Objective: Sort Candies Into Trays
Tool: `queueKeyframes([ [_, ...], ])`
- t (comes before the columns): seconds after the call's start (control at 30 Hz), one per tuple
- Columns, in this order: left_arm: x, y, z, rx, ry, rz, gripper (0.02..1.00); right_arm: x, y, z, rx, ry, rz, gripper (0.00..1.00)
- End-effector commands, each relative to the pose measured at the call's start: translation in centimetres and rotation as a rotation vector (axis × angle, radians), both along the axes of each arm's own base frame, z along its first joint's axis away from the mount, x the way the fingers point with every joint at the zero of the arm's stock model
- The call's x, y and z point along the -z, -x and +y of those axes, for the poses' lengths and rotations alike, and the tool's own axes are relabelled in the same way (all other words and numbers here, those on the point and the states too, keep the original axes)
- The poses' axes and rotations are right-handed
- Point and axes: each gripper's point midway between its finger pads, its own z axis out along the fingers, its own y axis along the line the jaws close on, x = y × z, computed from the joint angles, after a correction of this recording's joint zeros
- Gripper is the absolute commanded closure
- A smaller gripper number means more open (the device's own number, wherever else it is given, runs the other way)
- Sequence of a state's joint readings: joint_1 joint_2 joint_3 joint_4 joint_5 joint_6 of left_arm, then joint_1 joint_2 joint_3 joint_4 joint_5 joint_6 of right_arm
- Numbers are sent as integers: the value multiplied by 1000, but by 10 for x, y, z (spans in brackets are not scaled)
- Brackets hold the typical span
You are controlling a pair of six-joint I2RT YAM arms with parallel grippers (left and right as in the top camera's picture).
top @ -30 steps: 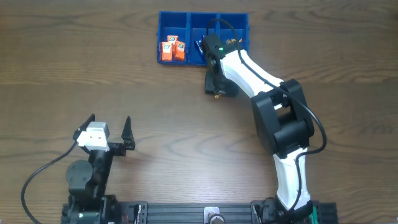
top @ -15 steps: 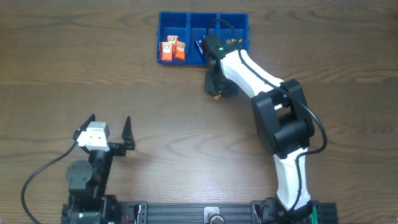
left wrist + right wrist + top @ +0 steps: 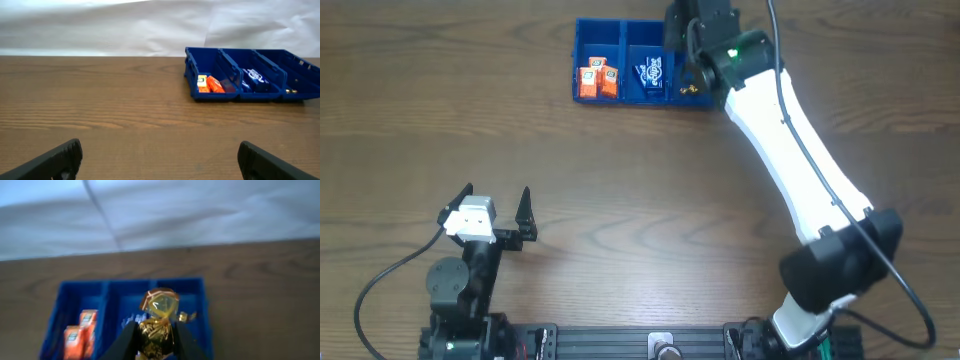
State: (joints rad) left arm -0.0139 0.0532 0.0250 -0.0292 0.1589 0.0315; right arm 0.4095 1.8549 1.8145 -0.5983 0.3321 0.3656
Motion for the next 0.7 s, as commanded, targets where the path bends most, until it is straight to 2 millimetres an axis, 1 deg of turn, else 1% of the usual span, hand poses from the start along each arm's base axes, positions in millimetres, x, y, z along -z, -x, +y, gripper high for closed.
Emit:
queueKeyframes([
  [0.03,17,2,-3,20,-11,46,23,77,-38,-20,46,120,77,965],
  [0.1,17,2,-3,20,-11,46,23,103,-50,-24,58,126,93,965],
  [0.2,17,2,-3,20,-11,46,20,127,-54,-28,65,140,131,965],
  [0.27,17,2,-3,20,-11,46,20,139,-55,-30,69,148,151,965],
  [0.33,17,2,-3,20,-11,46,20,142,-56,-34,74,149,160,965],
  [0.37,17,2,-3,20,-11,46,20,143,-55,-34,73,148,164,950],
  [0.4,17,2,-3,20,-11,46,20,144,-55,-34,71,149,168,899],
  [0.43,17,2,-3,20,-11,46,20,145,-54,-33,66,147,174,774],
  [0.47,17,2,-3,20,-11,46,20,145,-53,-32,61,143,178,595],
  [0.53,17,2,-3,20,-11,46,20,146,-53,-29,46,132,183,397],
  [0.6,17,2,-3,20,-11,46,20,147,-53,-26,33,119,184,86],
  [0.63,17,2,-3,20,-11,46,23,146,-53,-25,32,119,183,1],
  [0.7,17,2,-3,20,-11,46,20,147,-53,-25,31,119,183,1],
])
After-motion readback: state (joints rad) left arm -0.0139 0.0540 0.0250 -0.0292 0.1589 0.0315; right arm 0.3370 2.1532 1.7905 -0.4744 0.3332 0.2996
